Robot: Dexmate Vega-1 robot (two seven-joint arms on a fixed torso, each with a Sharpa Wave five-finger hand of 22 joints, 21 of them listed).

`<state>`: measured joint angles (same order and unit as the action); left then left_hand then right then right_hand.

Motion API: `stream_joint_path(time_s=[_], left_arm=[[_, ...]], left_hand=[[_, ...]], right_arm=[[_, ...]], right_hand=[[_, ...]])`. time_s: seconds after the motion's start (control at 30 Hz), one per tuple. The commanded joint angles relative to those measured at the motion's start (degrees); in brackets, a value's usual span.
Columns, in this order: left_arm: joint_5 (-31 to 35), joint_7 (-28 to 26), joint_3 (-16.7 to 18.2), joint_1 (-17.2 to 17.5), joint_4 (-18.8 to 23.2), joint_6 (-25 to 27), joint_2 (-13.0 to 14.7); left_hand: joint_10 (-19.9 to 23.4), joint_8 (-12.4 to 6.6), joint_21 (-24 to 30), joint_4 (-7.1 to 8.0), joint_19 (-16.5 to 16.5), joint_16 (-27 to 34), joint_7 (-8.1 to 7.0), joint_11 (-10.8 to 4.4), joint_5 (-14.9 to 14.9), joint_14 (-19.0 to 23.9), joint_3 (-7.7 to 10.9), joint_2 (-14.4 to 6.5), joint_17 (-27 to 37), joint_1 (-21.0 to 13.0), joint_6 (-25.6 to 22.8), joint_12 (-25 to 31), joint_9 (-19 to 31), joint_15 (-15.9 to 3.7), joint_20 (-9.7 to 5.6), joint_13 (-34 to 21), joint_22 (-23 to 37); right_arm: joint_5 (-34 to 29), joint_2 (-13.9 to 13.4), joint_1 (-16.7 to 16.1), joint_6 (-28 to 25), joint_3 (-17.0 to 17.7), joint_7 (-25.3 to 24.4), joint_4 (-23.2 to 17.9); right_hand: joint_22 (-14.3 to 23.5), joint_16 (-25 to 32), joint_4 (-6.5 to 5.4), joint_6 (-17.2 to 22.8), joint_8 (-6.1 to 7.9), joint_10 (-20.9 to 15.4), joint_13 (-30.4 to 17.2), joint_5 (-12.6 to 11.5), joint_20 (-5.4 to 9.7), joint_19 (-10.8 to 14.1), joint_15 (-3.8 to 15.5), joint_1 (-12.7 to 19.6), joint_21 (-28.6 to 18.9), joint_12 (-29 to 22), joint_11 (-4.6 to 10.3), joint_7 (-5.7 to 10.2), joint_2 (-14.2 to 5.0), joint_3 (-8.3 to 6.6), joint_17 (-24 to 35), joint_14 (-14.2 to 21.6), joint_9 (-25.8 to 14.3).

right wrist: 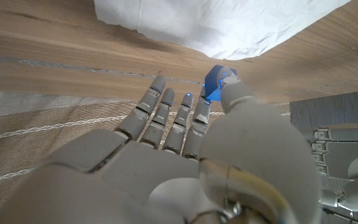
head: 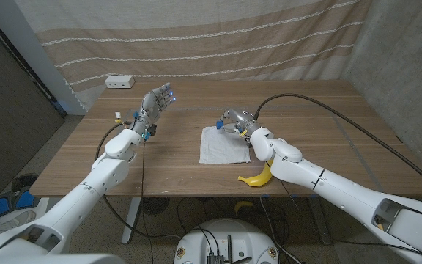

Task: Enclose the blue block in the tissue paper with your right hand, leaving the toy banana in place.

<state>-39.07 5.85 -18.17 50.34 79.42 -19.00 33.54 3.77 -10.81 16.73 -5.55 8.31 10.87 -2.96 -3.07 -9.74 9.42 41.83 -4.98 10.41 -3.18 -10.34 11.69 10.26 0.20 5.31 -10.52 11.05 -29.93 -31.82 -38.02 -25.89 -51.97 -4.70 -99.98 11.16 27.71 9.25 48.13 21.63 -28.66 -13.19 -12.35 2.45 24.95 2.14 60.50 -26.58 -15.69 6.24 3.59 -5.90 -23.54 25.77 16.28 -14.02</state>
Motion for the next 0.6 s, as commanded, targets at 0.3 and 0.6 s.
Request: stream_joint_path(time_s=[0.3,0.6], left_arm=[[-0.6,3.3,-0.5,-2.3,-2.8,-0.6,-0.3],[-0.8,3.8,-0.6,-2.4,-2.8,-0.2,-0.1]], left_hand=[[0.3,-0.01,-0.1,0.15,0.4,0.0,-0.17,0.1,-0.4,0.6,0.42,-2.7,0.1,0.7,-0.6,-0.1,0.2,0.01,0.14,-0.1,0.3],[0.3,0.04,-0.1,0.13,0.4,0.0,-0.22,0.04,-0.3,0.6,0.46,-2.7,0.1,0.7,-0.5,-0.1,0.2,0.01,0.14,-0.1,0.3]], right_arm=[[0.0,-0.6,-2.7,-5.0,-0.6,1.2,-3.6],[0.1,-1.3,-3.4,-6.8,-1.0,2.0,-4.7]], right_hand=[[0.0,-0.2,0.05,5.9,3.19,-0.7,-0.3,-0.6,-0.02,-0.4,8.78,0.1,-0.6,0.0,0.33,-1.72,-0.56,0.43,0.2,0.1,-0.8],[0.0,-0.2,0.07,5.8,3.23,-0.8,-0.3,-0.6,-0.01,-0.4,8.75,0.2,-0.7,0.0,0.15,-1.83,-0.61,0.54,0.1,0.1,-0.8]])
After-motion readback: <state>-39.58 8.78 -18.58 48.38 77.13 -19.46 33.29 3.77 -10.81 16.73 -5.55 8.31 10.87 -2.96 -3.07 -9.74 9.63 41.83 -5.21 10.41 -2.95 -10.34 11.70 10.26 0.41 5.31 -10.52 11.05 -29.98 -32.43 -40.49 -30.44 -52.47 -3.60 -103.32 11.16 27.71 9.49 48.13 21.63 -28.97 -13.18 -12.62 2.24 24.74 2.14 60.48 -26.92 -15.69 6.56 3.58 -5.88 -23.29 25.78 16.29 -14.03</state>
